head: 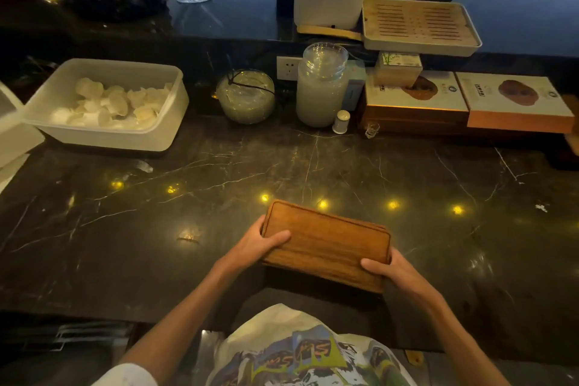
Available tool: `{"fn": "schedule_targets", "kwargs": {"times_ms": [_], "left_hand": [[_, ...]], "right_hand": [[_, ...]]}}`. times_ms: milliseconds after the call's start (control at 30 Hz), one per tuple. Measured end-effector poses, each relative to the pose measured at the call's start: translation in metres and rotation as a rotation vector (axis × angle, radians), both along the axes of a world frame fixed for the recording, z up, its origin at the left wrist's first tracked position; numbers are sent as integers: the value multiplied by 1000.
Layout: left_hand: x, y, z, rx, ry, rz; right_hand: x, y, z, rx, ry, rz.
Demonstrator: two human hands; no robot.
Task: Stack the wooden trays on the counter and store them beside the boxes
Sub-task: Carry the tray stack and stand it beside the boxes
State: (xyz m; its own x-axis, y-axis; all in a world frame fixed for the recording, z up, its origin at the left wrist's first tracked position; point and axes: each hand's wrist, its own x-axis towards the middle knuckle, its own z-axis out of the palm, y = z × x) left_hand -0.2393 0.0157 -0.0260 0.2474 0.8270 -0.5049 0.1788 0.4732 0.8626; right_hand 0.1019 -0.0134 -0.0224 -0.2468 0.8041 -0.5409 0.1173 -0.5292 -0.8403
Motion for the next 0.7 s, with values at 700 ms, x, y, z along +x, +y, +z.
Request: {"fn": "schedule_targets", "kwargs": {"times_ms": [700], "left_hand": [[162, -118, 86, -258, -407, 237]], "right_hand": [[-112, -200, 81, 48, 295, -1221]]}}
